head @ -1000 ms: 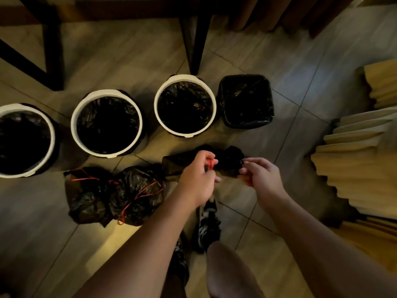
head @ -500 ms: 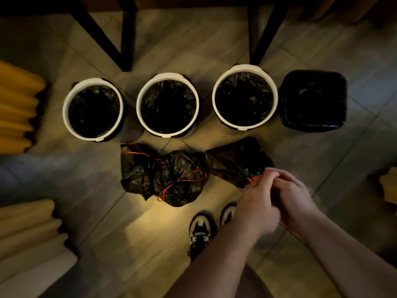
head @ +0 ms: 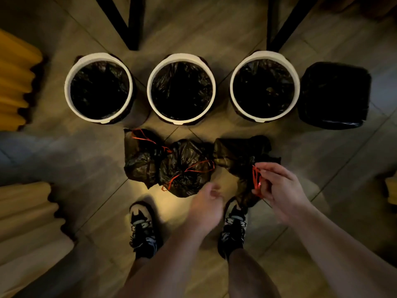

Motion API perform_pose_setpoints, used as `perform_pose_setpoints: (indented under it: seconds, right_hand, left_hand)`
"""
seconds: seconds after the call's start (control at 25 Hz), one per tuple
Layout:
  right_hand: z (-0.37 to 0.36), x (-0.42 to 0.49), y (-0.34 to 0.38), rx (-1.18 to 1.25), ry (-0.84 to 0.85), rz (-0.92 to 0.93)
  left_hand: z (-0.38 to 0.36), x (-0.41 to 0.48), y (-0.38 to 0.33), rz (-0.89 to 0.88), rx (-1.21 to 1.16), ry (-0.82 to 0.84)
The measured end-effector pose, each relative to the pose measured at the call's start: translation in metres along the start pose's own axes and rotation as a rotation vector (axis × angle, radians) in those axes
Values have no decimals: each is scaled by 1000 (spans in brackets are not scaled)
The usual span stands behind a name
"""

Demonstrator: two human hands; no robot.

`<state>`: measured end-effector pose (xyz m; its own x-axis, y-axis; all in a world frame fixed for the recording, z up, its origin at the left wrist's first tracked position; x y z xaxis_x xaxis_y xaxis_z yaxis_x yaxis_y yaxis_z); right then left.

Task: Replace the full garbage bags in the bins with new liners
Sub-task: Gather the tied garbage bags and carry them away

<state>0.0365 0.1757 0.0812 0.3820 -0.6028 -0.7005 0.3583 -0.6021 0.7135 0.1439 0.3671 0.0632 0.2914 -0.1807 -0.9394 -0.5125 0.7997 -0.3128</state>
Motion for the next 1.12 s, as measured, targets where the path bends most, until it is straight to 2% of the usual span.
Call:
perform_pose_setpoints:
  seconds: [0.08, 0.16, 0.28, 0.36, 0.44, 0.64, 0.72, 0.8, 0.96, 1.12]
  right_hand:
    - [-17, 1, -8, -49, 25, -10]
    - [-39, 4, -22, -84, 22, -40]
    - [-65, 14, -52, -73, -26, -53]
    - [-75, 19, -76, -59, -70, -51]
    - [-84, 22, -102, -89, -102, -53]
    - [-96, 37, -155, -269, -139, -140]
    - [-94, 45, -163, -308, -127, -151]
    - [-88, 51, -164, -298, -140, -152]
    - [-69, 56, -166, -316, -172, -155]
    - [-67, 59, -172, -336, -220, -234]
  left_hand:
    - [45, 24, 59, 256, -136, -41]
    - [88, 50, 109, 438, -311, -100]
    - [131, 87, 152, 532, -465, -159]
    - [145, 116, 159, 475, -378, -146]
    - [150, 153, 159, 378, -146, -130]
    - [149, 232, 123, 97, 487, -294]
    - [136, 251, 119, 44, 602, -291]
    - [127, 257, 119, 32, 604, -284]
    - [134, 232, 113, -61, 507, -392]
    - [152, 188, 112, -55, 264, -372]
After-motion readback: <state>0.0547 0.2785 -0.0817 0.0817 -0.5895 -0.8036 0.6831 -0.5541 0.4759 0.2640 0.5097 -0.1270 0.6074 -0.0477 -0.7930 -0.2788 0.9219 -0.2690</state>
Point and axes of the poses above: each hand's wrist, its own x-axis towards the middle knuckle, its own z-axis out of the back of the hand, y = z × x, the point moved 7 cm from there along x, towards the middle knuckle, and after that the axes turned 8 degrees about z, right-handed, at the moved point
